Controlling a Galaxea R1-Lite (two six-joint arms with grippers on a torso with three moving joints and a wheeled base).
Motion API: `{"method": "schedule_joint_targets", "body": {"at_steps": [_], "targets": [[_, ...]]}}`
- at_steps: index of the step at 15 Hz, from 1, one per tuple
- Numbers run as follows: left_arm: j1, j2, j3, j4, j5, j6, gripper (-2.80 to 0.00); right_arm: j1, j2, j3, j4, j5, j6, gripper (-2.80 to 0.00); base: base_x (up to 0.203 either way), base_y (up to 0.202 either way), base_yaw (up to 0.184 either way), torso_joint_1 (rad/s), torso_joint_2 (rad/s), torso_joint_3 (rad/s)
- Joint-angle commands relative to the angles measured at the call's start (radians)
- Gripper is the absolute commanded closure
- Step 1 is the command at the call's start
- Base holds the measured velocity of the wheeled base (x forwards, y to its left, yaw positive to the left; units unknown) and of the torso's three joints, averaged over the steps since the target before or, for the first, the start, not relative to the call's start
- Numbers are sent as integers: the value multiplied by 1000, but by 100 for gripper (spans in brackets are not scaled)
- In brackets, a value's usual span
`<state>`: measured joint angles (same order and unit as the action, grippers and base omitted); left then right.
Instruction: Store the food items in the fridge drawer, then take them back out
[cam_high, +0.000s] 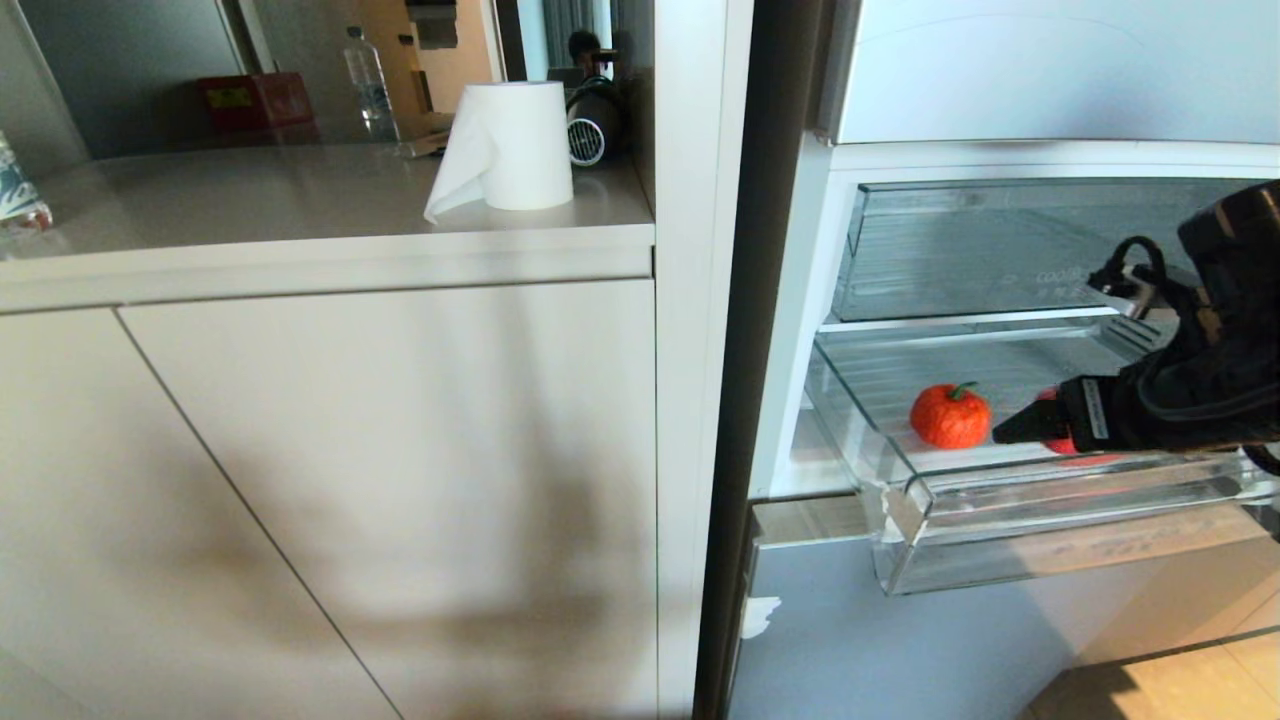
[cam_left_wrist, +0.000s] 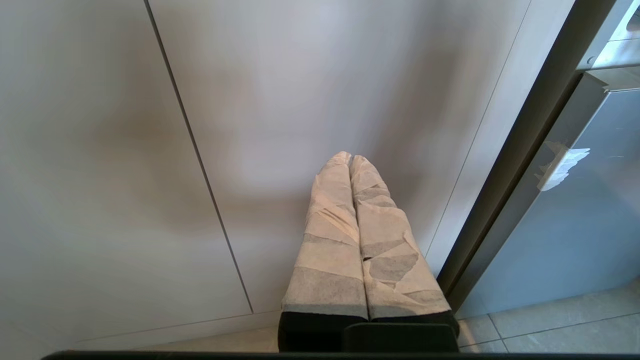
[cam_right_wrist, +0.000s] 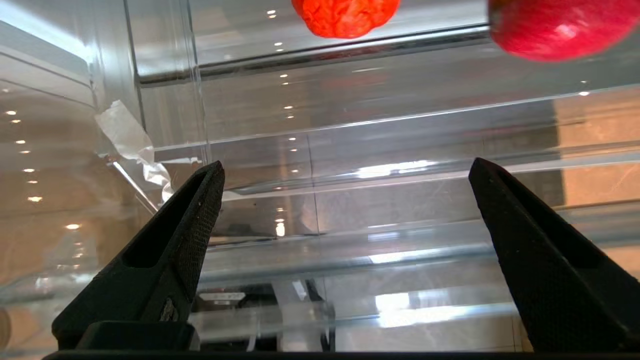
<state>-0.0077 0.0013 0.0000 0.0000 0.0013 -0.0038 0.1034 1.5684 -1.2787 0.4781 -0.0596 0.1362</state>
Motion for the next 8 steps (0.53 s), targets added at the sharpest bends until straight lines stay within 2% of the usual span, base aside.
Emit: {"method": "schedule_joint_targets", "body": {"at_steps": [1, 5, 8], "targets": [[0, 0, 0, 0, 1, -1, 0, -3, 6, -23, -12, 0, 2, -280, 0, 0, 0, 0, 0, 0], [0, 0, 0, 0, 0, -1, 0, 0, 192, -77, -114, -3, 2, -280, 0, 0, 0, 0, 0, 0], [0, 0, 0, 0, 1, -1, 0, -1, 311, -98, -251, -3, 3, -280, 0, 0, 0, 0, 0, 0]]}}
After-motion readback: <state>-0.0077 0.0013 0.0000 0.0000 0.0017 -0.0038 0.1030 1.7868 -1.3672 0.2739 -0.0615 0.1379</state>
